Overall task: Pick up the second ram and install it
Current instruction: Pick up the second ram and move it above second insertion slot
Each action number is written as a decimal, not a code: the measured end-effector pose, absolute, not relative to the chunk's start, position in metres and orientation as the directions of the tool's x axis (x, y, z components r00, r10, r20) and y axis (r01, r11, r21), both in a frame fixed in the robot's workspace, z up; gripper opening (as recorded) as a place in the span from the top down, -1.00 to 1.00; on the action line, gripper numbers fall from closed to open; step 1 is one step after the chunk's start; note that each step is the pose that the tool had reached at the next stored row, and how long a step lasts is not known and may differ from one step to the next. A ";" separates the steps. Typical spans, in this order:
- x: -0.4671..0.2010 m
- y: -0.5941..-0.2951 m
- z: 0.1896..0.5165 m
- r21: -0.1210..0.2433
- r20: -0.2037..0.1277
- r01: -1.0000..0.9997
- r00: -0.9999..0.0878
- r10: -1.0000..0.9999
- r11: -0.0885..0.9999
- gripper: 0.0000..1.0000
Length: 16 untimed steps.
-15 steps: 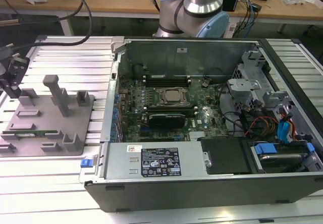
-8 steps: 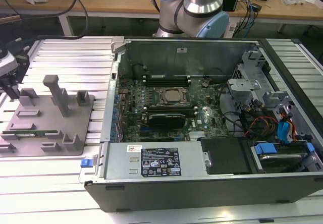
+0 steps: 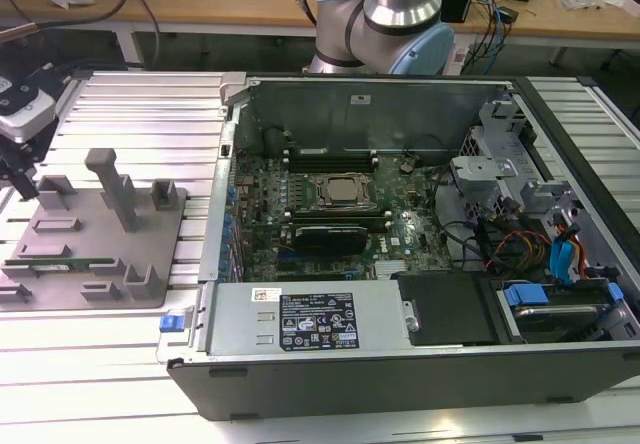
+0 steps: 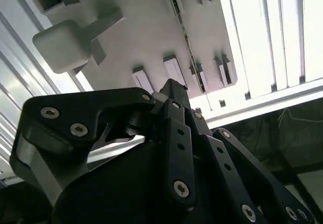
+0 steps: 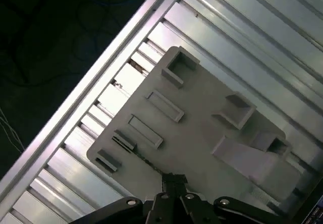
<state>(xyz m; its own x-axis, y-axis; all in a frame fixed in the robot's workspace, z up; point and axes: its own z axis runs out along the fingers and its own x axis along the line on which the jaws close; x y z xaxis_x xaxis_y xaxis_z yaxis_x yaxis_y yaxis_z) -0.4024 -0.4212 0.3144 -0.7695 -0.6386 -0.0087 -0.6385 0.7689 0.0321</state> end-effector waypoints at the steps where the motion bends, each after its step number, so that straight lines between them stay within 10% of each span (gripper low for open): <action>1: -0.402 -0.421 0.314 0.032 -0.008 -0.666 -0.746 -0.666 0.746 0.84; 16: -0.402 -0.421 0.312 0.028 -0.004 -0.913 -0.407 -0.913 0.407 0.84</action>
<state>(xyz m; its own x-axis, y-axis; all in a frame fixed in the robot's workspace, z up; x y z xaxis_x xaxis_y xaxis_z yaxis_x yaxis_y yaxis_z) -0.4024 -0.4212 0.3118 -0.4070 -0.9134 -0.0039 -0.9131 0.4067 0.0281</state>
